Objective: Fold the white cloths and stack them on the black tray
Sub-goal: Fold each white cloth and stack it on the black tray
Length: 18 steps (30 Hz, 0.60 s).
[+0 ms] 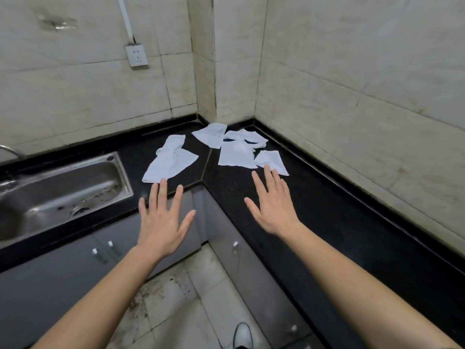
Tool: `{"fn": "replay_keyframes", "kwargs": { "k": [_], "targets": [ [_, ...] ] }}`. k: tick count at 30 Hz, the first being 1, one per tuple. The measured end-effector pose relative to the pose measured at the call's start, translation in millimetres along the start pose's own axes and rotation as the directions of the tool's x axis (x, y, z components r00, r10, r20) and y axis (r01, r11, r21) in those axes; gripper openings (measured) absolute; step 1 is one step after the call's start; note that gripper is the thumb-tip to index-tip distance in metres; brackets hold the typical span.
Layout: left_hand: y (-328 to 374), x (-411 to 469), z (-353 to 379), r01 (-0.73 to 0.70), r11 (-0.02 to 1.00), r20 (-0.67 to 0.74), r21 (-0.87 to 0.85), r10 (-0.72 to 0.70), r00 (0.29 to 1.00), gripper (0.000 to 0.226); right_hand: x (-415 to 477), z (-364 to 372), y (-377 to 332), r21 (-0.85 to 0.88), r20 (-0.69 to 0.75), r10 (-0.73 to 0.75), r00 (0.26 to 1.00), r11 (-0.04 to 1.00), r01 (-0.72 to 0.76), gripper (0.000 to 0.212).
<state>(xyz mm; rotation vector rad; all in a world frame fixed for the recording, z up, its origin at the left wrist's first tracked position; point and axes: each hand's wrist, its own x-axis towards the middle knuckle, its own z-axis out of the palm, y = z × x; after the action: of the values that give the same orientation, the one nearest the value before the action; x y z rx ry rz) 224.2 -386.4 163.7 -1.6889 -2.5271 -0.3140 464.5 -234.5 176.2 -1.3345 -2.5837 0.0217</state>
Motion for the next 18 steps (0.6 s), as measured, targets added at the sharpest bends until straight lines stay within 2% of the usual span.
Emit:
{"fn": "replay_keyframes", "kwargs": {
  "k": [4, 10, 14, 16, 18],
  "targets": [
    [-32, 39, 21, 0.039, 0.999, 0.081, 0.031, -0.042, 0.996, 0.078, 54, 32, -11, 0.003, 0.058, -0.026, 0.998, 1.0, 0.025, 0.072],
    [-67, 169, 46, 0.021, 0.991, 0.252, 0.131, -0.054, 0.966, 0.074, 186, 81, -14, 0.014, 0.08, -0.046, 0.996, 0.999, 0.045, 0.074],
    [-76, 255, 44, -0.062, 0.974, 0.299, 0.219, -0.006, 0.954, 0.074, 260, 96, -5, 0.052, 0.108, -0.02, 0.994, 0.999, 0.015, 0.074],
    [-74, 297, 42, -0.087, 0.971, 0.287, 0.222, 0.02, 0.958, 0.081, 299, 102, 2, 0.057, 0.106, -0.01, 0.994, 0.998, 0.004, 0.073],
    [-74, 329, 45, -0.088, 0.979, 0.285, 0.186, 0.032, 0.958, 0.077, 328, 107, 5, 0.063, 0.126, 0.016, 0.992, 0.998, -0.024, 0.072]
  ]
}}
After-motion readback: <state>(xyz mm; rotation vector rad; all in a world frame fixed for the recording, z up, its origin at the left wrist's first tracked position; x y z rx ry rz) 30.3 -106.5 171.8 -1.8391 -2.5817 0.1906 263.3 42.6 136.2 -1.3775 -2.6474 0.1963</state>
